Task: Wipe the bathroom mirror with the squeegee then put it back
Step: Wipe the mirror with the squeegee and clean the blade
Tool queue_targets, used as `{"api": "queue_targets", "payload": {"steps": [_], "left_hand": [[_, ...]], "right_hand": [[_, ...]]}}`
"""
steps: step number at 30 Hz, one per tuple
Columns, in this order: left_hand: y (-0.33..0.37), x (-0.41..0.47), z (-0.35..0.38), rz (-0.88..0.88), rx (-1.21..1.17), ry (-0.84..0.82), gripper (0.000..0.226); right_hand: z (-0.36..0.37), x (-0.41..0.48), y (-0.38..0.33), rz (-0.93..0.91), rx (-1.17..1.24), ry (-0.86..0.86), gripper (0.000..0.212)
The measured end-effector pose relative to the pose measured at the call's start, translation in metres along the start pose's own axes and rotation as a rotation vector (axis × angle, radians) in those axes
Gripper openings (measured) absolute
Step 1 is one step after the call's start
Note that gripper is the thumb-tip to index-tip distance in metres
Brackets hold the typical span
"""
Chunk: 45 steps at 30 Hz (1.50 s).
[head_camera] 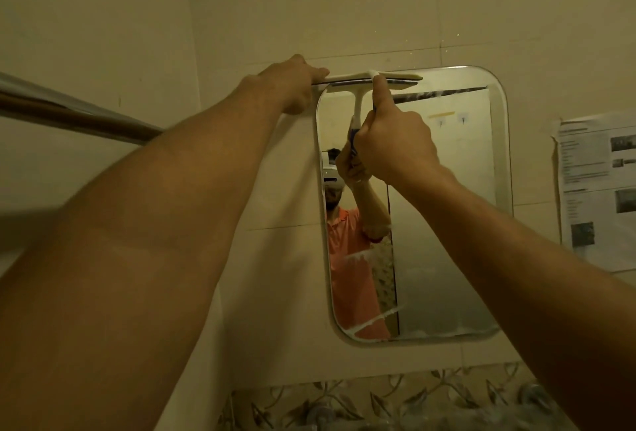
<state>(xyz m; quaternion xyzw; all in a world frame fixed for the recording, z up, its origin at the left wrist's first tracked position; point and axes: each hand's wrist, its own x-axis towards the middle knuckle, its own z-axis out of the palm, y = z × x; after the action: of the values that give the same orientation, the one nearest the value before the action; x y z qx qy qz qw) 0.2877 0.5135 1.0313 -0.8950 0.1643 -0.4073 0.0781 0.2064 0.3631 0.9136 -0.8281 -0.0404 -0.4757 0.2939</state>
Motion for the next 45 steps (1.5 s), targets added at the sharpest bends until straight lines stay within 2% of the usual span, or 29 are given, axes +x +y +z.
{"api": "queue_targets", "payload": {"steps": [6, 14, 24, 27, 32, 40, 45], "left_hand": [[0.014, -0.001, -0.012, 0.010, 0.131, -0.013, 0.072], [0.040, -0.014, -0.017, 0.033, 0.407, -0.009, 0.043], [0.045, -0.023, -0.010, -0.009, 0.372, 0.000, 0.049], [0.047, -0.027, -0.006, -0.020, 0.323, -0.013, 0.060], [0.050, -0.030, 0.001, -0.038, 0.246, -0.060, 0.108], [0.053, -0.036, 0.013, -0.049, 0.286, 0.011, 0.130], [0.057, -0.038, 0.013, -0.067, 0.277, 0.010, 0.131]], "right_hand": [[-0.003, 0.001, 0.002, 0.014, -0.030, -0.037, 0.077], [0.011, -0.035, 0.012, 0.031, -0.087, -0.058, 0.083], [0.036, -0.068, 0.032, 0.045, -0.120, -0.060, 0.089], [0.045, -0.085, 0.040, 0.044, -0.091, -0.074, 0.083], [0.040, -0.114, 0.042, 0.074, -0.091, -0.163, 0.081], [0.039, -0.165, 0.050, 0.146, -0.137, -0.286, 0.081], [0.053, -0.189, 0.063, 0.169, -0.140, -0.282, 0.084]]}}
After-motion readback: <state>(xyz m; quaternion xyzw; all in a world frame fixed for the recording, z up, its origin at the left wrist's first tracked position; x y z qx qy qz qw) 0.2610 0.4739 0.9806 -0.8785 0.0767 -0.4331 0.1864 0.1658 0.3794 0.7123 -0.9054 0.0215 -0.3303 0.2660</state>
